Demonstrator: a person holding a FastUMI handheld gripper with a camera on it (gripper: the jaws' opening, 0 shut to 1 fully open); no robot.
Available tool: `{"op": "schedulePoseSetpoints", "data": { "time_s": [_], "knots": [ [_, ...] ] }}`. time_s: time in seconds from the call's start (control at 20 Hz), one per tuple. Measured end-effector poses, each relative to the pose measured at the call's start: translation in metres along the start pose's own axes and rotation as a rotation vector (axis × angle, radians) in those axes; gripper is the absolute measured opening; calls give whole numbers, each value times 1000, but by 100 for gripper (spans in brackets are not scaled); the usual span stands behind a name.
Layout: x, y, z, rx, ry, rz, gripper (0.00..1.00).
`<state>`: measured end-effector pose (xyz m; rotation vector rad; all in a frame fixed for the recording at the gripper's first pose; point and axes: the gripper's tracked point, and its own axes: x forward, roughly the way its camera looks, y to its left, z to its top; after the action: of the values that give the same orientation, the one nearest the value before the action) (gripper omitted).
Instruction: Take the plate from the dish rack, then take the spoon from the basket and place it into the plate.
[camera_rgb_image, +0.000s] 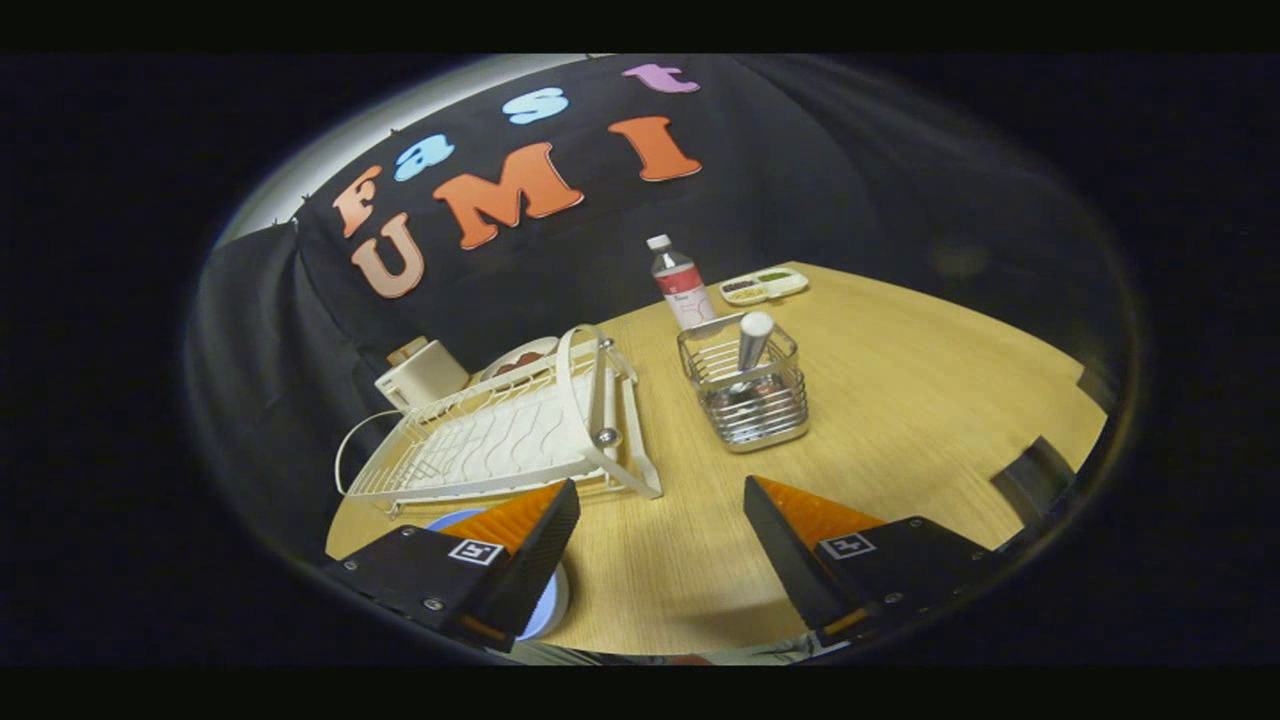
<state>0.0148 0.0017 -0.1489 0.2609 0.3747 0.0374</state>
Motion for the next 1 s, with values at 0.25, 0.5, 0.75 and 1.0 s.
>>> {"op": "schedulePoseSetpoints", "data": {
  "time_s": [0.25, 0.5, 0.75, 1.0],
  "knots": [
    [-3, -9, 38, -87, -95, -53, 98],
    [-1, -29, 70, -253, -190, -168, 98],
    [3, -32, 76, -226, -206, -174, 99],
    [6, -32, 80, -212, -220, -174, 74]
  ]
}}
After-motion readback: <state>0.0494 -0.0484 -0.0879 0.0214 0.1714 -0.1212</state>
